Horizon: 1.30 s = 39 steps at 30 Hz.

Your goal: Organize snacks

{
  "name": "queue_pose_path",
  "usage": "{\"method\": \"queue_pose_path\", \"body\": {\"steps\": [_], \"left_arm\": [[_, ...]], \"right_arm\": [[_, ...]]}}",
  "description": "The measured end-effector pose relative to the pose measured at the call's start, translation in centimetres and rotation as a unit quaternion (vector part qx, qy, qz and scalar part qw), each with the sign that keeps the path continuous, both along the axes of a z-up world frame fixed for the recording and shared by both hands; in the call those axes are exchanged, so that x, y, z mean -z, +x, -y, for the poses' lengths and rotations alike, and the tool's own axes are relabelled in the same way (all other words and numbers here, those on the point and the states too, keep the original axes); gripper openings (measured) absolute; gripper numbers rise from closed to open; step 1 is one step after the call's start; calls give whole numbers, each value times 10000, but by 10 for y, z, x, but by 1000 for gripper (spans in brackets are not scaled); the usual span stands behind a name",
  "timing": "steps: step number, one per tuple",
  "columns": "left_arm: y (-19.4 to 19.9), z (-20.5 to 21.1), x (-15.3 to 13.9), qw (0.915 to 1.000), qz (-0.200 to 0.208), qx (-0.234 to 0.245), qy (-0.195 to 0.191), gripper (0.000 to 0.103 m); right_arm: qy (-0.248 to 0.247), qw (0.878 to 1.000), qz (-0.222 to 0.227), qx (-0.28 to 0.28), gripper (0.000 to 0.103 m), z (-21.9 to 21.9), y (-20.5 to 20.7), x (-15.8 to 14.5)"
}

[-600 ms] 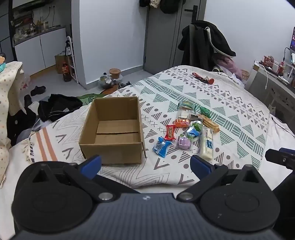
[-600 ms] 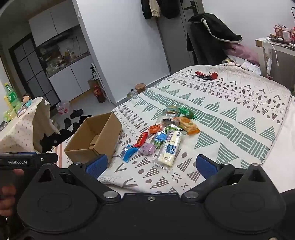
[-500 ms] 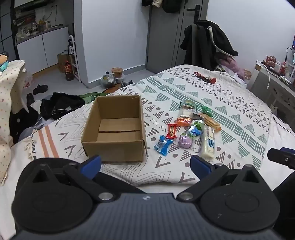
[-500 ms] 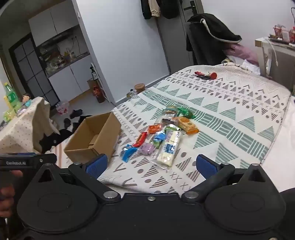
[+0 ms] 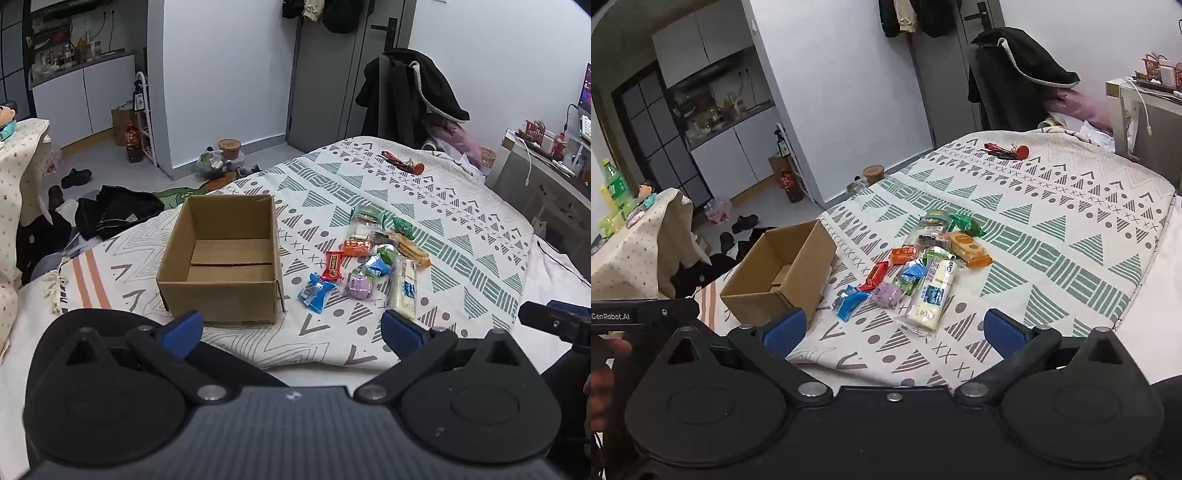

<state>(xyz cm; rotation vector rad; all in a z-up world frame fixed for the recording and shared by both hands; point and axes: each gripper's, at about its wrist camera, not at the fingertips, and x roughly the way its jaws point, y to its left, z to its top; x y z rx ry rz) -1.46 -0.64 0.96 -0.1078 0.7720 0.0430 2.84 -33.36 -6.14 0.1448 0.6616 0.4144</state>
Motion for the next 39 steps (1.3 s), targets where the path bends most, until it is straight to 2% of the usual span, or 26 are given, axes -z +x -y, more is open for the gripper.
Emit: {"method": "queue_pose_path", "body": {"steps": [39], "left_arm": [[-4, -3, 0, 9998, 93, -12, -164, 102]], "right_arm": [[-54, 10000, -75, 12, 103, -2, 1, 5]]}}
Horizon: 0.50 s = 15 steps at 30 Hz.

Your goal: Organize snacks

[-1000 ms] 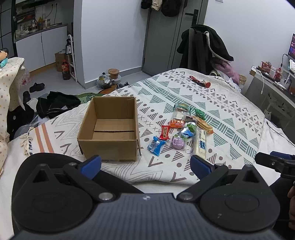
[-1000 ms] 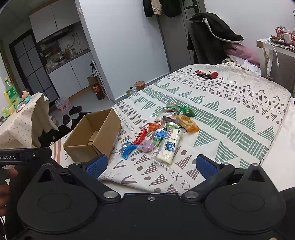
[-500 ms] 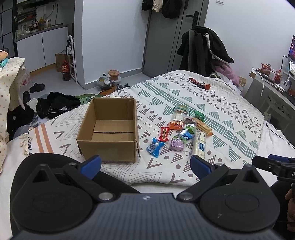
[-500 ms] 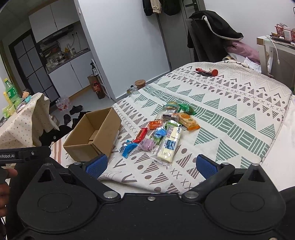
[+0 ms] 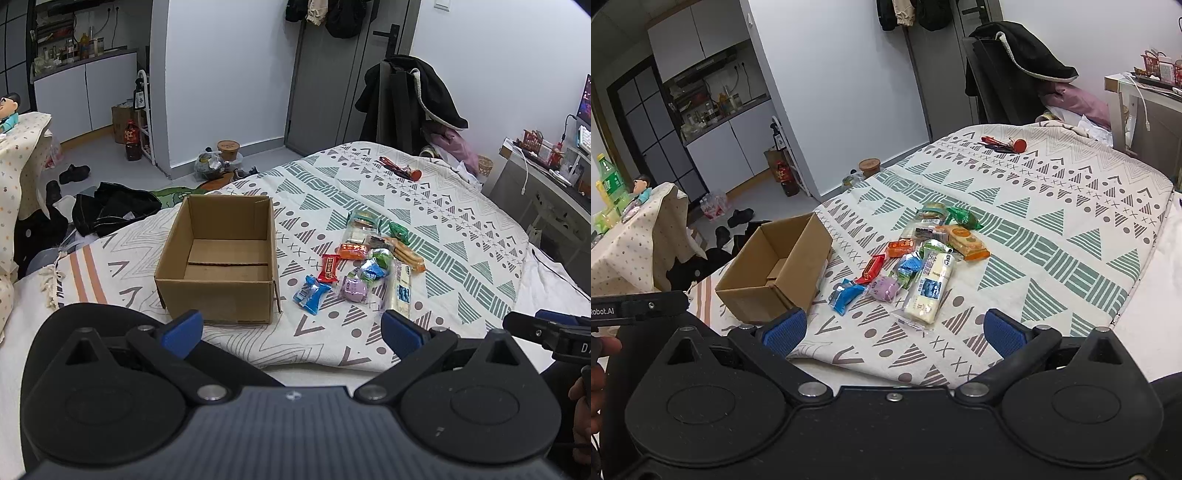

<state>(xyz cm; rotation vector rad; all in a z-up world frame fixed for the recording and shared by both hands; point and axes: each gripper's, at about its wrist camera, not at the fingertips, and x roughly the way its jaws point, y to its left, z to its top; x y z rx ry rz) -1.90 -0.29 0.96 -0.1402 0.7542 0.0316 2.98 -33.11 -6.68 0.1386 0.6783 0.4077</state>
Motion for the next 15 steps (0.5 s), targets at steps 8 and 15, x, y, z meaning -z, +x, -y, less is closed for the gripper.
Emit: {"method": "queue_pose_path", "body": {"steps": [8, 15], "left_arm": [[-1, -1, -2, 10000, 43, 0, -46, 102], [1, -1, -1, 10000, 67, 6, -68, 102]], "right_arm": [[-90, 9999, 22, -73, 103, -4, -2, 1], [-78, 9999, -31, -93, 103, -5, -1, 2]]}}
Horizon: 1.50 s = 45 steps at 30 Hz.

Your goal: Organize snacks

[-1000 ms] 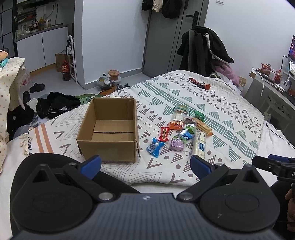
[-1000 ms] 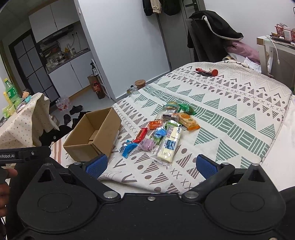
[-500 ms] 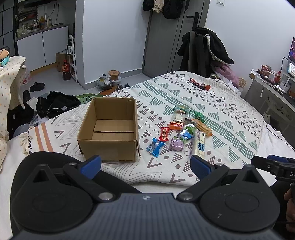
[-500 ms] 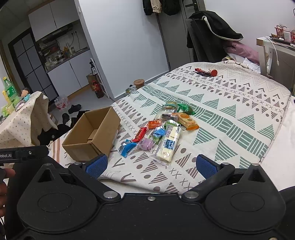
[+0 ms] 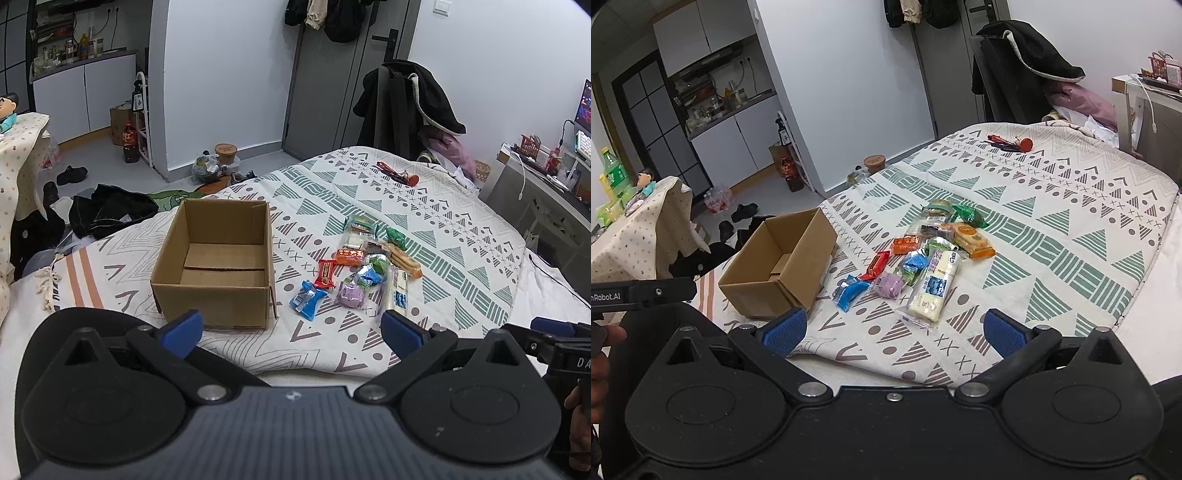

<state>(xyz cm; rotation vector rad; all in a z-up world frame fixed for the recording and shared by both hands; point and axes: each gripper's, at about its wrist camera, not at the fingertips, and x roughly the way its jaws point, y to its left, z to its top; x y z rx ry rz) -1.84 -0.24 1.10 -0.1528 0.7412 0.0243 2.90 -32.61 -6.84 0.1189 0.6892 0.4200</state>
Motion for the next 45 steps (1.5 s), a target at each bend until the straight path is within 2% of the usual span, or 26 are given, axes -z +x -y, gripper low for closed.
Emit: {"method": "queue_pose_path", "body": {"steps": [21, 37, 40, 45], "left_arm": [[10, -1, 2, 9998, 57, 63, -174, 102], [49, 6, 21, 9991, -47, 246, -337, 100], [59, 10, 26, 9989, -83, 290, -349, 100], [76, 18, 35, 9984, -137, 388, -397, 97]], "right_arm": [[84, 9999, -67, 77, 103, -3, 4, -2], [200, 9985, -451, 227, 103, -14, 43, 13], [247, 9978, -551, 287, 100, -13, 54, 17], [292, 9962, -731, 378, 91, -14, 71, 26]]}}
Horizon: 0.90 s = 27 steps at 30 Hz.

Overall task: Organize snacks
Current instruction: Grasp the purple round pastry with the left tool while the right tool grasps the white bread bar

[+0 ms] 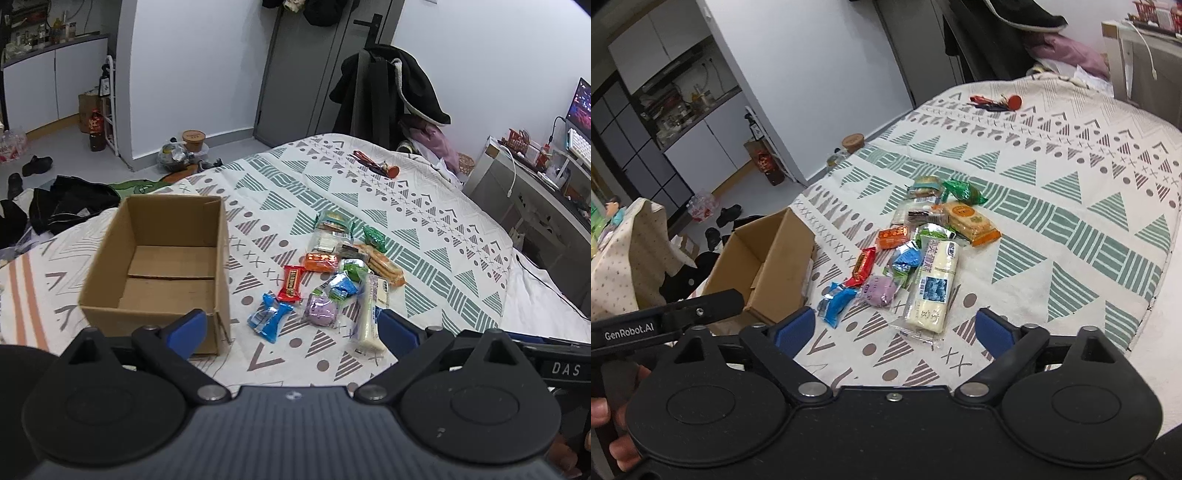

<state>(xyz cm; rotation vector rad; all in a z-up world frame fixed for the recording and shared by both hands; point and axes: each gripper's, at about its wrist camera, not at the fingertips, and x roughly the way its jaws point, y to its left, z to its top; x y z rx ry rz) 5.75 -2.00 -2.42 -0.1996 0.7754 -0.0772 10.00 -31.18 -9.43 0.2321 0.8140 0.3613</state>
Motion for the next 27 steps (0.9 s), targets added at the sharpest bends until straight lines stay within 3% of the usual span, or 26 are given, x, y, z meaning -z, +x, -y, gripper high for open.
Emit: {"method": "queue_pose_path", "body": {"steps": [7, 12, 17, 27], "left_arm": [[27, 11, 15, 9996, -142, 184, -180, 87], [52, 20, 34, 9982, -390, 298, -340, 73], [75, 32, 54, 9964, -612, 426, -405, 70], [116, 45, 97, 9918, -1081, 442, -514, 66]], "right_arm": [[48, 9994, -273, 210, 75, 2, 29, 15], [129, 9981, -518, 306, 72, 2, 49, 28], [299, 9961, -792, 261, 64, 0, 70, 43], [657, 9884, -1324, 346, 62, 11, 95, 72]]}}
